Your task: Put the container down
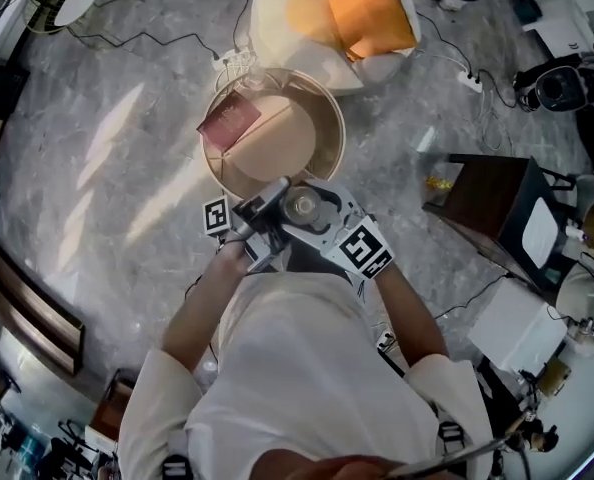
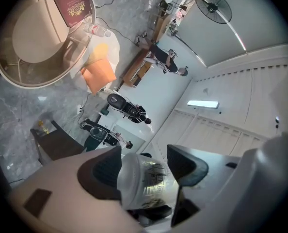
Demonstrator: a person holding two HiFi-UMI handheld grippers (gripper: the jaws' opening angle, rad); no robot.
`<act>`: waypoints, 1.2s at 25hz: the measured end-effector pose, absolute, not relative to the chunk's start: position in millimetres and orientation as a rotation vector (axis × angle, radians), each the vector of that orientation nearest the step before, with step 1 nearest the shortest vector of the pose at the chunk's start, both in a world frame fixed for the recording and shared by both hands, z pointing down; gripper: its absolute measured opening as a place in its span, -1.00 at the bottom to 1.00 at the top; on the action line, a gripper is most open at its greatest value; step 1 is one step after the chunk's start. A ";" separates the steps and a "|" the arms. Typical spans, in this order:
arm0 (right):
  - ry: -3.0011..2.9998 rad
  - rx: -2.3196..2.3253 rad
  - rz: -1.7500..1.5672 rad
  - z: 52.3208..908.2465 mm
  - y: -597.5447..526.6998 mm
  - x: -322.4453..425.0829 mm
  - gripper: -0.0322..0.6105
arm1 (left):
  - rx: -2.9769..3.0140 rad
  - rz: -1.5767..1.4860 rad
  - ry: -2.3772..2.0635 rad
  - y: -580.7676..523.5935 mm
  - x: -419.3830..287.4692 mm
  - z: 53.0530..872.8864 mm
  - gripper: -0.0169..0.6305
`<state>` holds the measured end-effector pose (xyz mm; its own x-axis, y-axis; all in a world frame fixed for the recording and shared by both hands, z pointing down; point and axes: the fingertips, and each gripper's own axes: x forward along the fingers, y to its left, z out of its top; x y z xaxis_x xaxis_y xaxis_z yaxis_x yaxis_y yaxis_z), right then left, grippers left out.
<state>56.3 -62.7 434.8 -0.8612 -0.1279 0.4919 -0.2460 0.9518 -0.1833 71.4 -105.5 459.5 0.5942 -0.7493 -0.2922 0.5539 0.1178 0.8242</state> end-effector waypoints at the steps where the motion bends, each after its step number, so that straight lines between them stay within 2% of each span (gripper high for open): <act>1: -2.615 0.249 0.332 440.5 -65.9 58.4 0.14 | 1.088 -0.970 -0.227 -108.8 73.0 464.8 -0.09; 14: -2.593 0.034 0.428 533.4 -86.5 78.8 0.13 | 1.015 -1.047 -0.408 -127.6 84.5 562.5 -0.09; 30: -2.543 0.079 0.532 672.7 -111.1 67.1 0.13 | 0.980 -1.055 -0.508 -124.2 63.3 694.7 -0.09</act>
